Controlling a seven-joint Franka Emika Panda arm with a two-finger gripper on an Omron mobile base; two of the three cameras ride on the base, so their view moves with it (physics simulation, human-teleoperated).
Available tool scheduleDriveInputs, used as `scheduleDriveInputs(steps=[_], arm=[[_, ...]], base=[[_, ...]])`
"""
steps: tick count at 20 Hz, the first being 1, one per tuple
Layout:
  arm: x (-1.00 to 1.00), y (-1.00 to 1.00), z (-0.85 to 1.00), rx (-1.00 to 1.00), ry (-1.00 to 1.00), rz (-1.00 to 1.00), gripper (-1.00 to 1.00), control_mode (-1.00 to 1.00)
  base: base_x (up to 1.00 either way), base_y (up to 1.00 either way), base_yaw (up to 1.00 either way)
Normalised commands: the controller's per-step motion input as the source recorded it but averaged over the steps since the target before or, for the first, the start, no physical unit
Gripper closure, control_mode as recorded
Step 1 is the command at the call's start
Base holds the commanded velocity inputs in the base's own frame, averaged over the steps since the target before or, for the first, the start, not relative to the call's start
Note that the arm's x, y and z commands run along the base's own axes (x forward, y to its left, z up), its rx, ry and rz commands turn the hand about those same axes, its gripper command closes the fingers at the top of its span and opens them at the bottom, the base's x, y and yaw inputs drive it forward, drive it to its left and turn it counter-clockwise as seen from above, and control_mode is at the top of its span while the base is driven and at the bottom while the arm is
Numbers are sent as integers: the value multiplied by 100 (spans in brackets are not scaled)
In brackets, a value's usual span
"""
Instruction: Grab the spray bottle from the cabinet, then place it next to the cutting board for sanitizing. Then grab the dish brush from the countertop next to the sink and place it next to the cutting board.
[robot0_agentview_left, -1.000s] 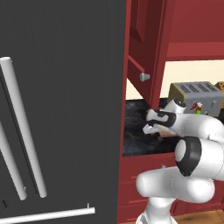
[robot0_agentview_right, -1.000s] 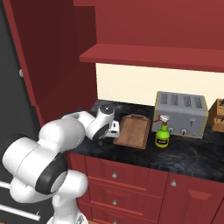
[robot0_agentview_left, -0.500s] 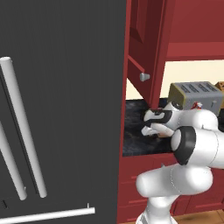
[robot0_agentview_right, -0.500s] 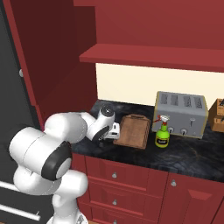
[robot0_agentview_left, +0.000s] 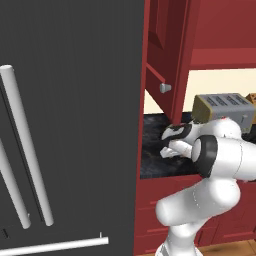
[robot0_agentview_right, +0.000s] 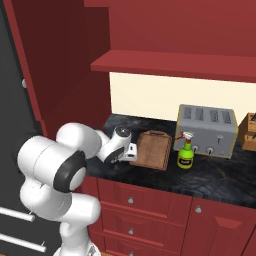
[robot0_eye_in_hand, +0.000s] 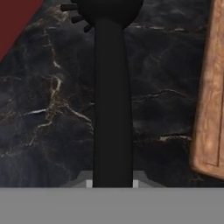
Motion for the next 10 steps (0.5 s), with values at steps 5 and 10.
scheduleDriveInputs(steps=[5,10], arm=[[42,2,-22,0,-1,0,100,-100],[36,0,-16,0,-3,0,100,-100]], base=[[0,0,0],[0,0,0]])
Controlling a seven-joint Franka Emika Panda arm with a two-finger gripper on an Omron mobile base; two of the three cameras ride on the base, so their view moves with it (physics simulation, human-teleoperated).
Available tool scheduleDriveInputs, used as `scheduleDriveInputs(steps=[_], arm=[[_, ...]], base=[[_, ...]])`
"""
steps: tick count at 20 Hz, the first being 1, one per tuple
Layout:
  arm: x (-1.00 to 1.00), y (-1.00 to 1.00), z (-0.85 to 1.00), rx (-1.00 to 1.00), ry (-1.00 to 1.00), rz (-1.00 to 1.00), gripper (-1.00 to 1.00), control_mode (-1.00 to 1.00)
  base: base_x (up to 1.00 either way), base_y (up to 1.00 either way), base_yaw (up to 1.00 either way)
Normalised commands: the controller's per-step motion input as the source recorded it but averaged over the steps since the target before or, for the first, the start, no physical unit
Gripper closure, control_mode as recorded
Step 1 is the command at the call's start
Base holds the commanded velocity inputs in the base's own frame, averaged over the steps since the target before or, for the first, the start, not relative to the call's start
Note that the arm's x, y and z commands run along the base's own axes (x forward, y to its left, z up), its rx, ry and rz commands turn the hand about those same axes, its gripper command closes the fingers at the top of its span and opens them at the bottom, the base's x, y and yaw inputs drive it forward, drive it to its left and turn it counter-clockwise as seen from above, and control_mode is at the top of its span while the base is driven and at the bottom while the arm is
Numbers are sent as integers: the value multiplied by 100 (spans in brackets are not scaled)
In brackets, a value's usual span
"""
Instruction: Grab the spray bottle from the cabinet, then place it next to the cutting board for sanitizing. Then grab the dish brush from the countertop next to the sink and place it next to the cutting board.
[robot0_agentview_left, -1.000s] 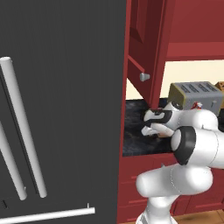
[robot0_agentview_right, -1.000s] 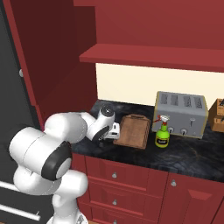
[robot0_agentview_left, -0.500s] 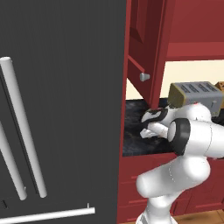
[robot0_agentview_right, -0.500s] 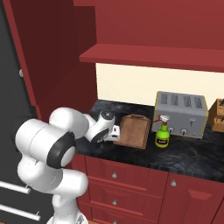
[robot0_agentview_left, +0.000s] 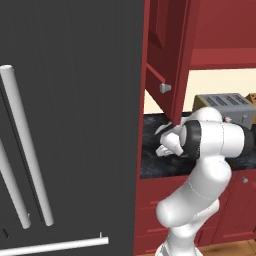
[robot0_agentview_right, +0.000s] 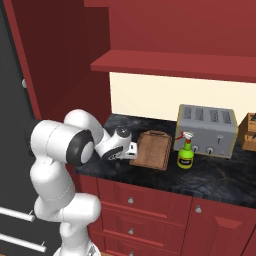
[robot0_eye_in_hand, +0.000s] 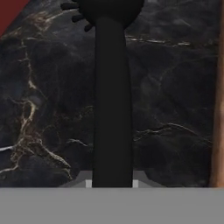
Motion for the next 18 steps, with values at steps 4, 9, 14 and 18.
scheduleDriveInputs(steps=[4,9,14,18], arm=[[43,0,-21,0,-5,1,100,-100],[56,0,-31,0,-2,1,100,-100],[8,-6,-5,0,-3,1,-100,-100],[-44,-27,23,11,-14,7,-100,-100]], base=[[0,0,0],[0,0,0],[0,0,0],[0,0,0]])
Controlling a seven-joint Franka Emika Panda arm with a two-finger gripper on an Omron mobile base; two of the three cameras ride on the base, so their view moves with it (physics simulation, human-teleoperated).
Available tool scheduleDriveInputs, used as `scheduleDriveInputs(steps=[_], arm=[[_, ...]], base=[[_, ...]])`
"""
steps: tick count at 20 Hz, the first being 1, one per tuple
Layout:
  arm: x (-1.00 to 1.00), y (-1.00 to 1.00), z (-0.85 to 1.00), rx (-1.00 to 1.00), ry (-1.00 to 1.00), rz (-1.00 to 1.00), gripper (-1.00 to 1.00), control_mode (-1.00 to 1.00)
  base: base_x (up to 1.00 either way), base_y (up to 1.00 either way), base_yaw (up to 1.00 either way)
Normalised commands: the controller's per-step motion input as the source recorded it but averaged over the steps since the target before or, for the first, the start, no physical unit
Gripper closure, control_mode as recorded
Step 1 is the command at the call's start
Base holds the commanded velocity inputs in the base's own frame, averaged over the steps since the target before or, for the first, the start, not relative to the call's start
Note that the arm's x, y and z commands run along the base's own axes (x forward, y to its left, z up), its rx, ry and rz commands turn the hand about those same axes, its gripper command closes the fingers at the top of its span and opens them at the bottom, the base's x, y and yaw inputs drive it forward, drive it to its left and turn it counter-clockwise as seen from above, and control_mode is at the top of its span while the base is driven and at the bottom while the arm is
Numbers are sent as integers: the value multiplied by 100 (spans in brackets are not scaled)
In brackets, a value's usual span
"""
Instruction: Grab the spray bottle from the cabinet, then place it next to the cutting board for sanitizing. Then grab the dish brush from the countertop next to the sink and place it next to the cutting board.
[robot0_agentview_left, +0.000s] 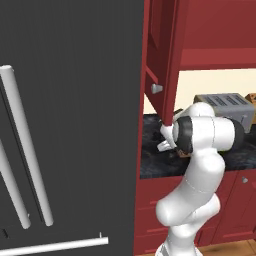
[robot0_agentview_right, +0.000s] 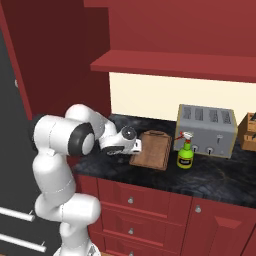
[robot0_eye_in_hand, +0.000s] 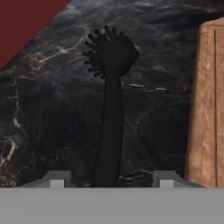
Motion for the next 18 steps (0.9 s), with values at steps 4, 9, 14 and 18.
scheduleDriveInputs(steps=[4,9,14,18], arm=[[-80,-3,59,9,-29,6,-100,-100],[-76,-8,95,0,-26,5,-100,-100],[-71,-8,90,0,-18,1,-100,-100],[-56,-6,95,0,-16,0,-100,-100]], base=[[0,0,0],[0,0,0],[0,0,0],[0,0,0]])
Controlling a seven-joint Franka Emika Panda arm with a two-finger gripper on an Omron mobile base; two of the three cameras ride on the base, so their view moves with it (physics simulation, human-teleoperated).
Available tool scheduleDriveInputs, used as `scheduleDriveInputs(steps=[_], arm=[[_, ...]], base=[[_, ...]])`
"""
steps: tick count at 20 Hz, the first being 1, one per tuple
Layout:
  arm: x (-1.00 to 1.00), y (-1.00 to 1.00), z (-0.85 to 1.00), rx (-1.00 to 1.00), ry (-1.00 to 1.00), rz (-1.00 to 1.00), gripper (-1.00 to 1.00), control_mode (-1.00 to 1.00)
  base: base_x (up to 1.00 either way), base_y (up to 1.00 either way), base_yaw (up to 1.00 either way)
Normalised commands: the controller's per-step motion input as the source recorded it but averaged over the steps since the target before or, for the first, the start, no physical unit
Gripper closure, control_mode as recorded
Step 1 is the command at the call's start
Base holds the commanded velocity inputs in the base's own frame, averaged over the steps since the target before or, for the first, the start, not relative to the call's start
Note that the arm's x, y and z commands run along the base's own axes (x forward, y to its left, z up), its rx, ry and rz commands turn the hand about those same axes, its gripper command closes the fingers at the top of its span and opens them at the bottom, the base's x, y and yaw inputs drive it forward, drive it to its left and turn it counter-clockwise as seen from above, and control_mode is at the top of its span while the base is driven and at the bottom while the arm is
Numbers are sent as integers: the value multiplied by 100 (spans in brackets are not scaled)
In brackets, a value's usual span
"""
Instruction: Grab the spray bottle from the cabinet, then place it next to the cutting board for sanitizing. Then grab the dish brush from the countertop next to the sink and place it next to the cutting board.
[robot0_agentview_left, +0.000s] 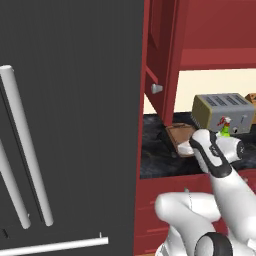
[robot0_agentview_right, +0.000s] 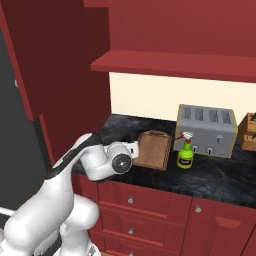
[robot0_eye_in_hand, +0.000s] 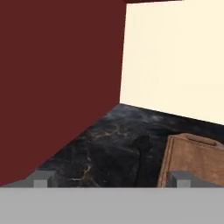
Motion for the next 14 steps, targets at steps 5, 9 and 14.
scheduleDriveInputs(steps=[5,9,14], arm=[[-44,-12,100,0,-17,0,-100,-100],[-47,-6,100,0,-11,0,-100,-100],[-36,-12,100,0,-1,0,-100,-100]], base=[[0,0,0],[0,0,0],[0,0,0]])
